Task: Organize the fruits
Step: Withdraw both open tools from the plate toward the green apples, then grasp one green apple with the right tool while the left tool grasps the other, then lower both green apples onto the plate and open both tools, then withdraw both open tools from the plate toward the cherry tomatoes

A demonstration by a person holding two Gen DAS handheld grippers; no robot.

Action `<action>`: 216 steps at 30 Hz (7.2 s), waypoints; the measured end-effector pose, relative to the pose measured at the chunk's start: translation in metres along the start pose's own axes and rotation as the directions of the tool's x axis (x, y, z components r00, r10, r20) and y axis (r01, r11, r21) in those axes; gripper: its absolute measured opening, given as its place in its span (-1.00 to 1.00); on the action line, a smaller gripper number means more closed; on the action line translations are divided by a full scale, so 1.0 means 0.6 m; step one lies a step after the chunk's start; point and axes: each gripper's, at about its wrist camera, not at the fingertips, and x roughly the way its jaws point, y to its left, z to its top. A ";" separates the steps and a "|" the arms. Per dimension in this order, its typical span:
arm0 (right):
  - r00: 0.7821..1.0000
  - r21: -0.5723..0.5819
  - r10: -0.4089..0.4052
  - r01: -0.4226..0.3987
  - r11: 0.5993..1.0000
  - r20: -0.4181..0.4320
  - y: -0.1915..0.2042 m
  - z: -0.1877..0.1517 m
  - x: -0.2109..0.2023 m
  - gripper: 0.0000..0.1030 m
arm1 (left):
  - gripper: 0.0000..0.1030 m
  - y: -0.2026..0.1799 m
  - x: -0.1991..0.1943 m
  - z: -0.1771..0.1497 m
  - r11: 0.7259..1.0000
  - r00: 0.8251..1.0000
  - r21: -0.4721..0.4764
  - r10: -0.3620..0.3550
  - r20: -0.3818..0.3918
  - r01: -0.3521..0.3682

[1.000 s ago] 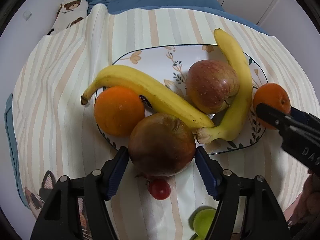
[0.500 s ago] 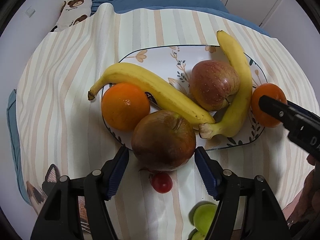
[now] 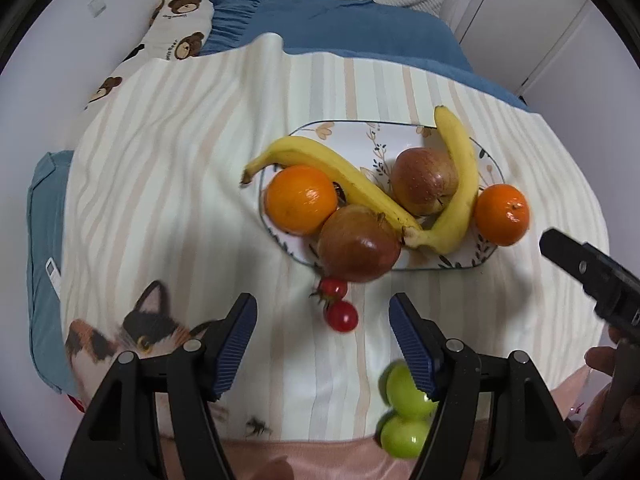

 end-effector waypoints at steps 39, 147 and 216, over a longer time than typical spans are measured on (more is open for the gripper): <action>0.982 0.013 0.128 -0.127 0.992 -0.142 0.049 -0.214 -0.040 0.95 | 0.93 0.010 -0.060 -0.156 0.969 0.969 0.042 0.238 0.068 -0.242; 0.973 0.050 0.083 -0.074 0.996 -0.217 -0.058 0.164 0.155 0.43 | 0.48 -0.078 0.164 0.243 0.994 0.972 0.105 -0.007 -0.236 0.032; 0.989 -0.052 0.118 -0.114 0.992 0.089 0.057 -0.139 -0.142 0.80 | 0.94 0.033 -0.107 -0.076 0.923 0.904 0.008 0.374 0.210 -0.384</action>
